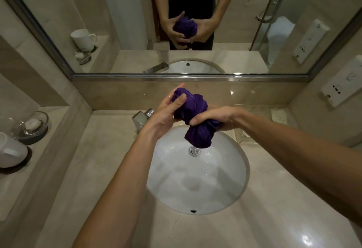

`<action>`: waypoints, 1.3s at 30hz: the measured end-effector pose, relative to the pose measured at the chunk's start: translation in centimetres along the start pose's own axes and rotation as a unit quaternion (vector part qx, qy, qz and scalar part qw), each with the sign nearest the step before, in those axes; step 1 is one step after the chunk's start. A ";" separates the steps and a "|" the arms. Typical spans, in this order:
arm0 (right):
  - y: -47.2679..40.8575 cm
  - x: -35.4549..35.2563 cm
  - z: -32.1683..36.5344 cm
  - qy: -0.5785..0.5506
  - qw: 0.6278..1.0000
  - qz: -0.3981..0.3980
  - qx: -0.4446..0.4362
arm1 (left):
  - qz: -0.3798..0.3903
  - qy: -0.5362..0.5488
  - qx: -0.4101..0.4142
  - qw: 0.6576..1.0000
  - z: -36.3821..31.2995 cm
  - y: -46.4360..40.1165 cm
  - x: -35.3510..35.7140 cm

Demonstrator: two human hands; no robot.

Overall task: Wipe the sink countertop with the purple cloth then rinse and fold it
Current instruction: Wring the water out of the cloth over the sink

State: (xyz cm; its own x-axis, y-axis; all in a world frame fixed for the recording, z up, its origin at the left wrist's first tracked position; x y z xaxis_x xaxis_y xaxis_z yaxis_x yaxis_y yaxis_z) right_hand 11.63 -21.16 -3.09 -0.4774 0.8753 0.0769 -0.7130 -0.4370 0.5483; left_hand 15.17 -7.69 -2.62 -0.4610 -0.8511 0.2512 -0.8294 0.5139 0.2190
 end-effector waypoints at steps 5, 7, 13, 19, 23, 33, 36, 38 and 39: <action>0.1 1.0 0.4 0.022 0.998 0.048 0.041 | 0.036 0.063 0.040 0.997 -1.1 -0.6 1.6; -0.1 0.9 0.7 0.067 0.998 0.004 0.019 | -0.035 0.071 0.029 0.996 -0.9 -0.6 1.1; -1.4 0.4 1.3 0.178 0.975 -0.133 -0.019 | -0.205 0.041 0.011 0.978 0.2 -1.1 -0.1; -3.1 -0.1 0.2 0.216 0.955 -0.202 0.005 | -0.280 -0.006 -0.024 0.960 1.4 -1.4 -0.5; -3.4 -0.2 -0.9 0.340 0.907 -0.249 0.023 | -0.322 -0.023 -0.035 0.946 2.3 -1.2 0.0; -2.0 0.2 -0.3 0.214 0.963 -0.166 -0.008 | -0.280 -0.040 -0.037 0.958 1.5 -0.8 0.1; -0.4 0.2 0.2 0.178 0.977 -0.114 -0.016 | -0.194 -0.035 -0.027 0.980 0.0 -0.3 0.9; 0.3 0.1 0.8 0.146 0.985 -0.091 -0.013 | -0.143 -0.022 -0.006 0.989 -1.1 0.1 1.3; 0.7 0.0 1.0 0.122 0.990 -0.077 -0.005 | -0.105 0.000 0.002 0.994 -1.6 0.2 1.4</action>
State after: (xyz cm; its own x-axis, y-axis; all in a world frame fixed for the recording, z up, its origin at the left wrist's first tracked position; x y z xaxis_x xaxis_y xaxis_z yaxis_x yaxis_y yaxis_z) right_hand 11.68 -21.24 -1.86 -0.4725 0.8557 -0.2112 -0.7912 -0.3062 0.5293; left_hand 14.84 -8.64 -0.75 -0.2771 -0.9399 0.1994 -0.9092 0.3236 0.2621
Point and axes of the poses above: each hand's wrist, its own y-axis away from the middle knuckle, its own x-axis out of the palm, z = x × y, the point moved 6 cm from there along -y, towards the middle knuckle, and after that the axes turned 6 degrees about -y, right-handed, at the moved point
